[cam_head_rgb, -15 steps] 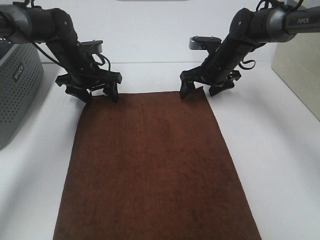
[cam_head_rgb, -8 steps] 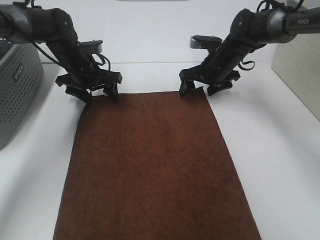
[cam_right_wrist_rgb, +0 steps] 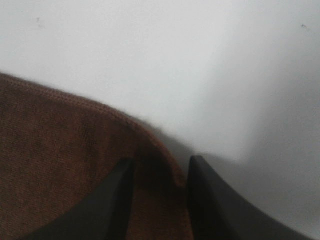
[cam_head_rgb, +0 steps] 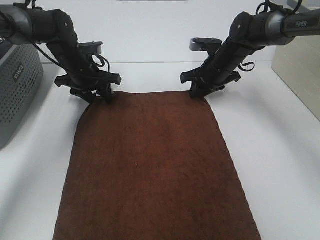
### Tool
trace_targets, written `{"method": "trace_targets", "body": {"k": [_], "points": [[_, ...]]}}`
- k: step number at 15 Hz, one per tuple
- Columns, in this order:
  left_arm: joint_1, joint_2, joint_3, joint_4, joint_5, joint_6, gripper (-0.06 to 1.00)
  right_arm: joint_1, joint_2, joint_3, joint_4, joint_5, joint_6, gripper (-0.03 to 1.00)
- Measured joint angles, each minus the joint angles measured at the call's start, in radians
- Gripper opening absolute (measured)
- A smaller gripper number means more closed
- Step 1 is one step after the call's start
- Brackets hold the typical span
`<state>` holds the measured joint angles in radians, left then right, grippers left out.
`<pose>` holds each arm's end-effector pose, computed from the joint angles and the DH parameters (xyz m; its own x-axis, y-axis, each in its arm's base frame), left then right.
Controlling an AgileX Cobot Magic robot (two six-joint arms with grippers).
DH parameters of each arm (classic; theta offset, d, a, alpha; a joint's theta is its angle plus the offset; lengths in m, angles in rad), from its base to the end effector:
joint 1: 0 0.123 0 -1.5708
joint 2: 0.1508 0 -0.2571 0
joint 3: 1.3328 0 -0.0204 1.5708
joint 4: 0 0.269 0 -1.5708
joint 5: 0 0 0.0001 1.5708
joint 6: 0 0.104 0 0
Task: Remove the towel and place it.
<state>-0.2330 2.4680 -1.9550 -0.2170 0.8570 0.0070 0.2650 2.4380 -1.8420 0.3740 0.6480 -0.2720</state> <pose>0.4888 -0.1334 0.0608 -0.9583 0.0896 -0.2714 0.1457 0.9701 -0.1942 0.4838 0.1551 0.0533 -0.8803 -0.2073 -0.4268 -0.3203 0.9232 0.2122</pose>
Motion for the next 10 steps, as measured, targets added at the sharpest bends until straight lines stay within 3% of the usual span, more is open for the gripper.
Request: {"method": "trace_targets", "body": {"k": [6,10], "points": [[0.000,0.002,0.000,0.003,0.001,0.024,0.21,0.000,0.002,0.000,-0.024,0.000,0.010,0.01],[0.000,0.005,0.000,0.003,0.001,0.056,0.01,0.000,0.002,0.000,-0.032,0.000,0.013,0.01]]}}
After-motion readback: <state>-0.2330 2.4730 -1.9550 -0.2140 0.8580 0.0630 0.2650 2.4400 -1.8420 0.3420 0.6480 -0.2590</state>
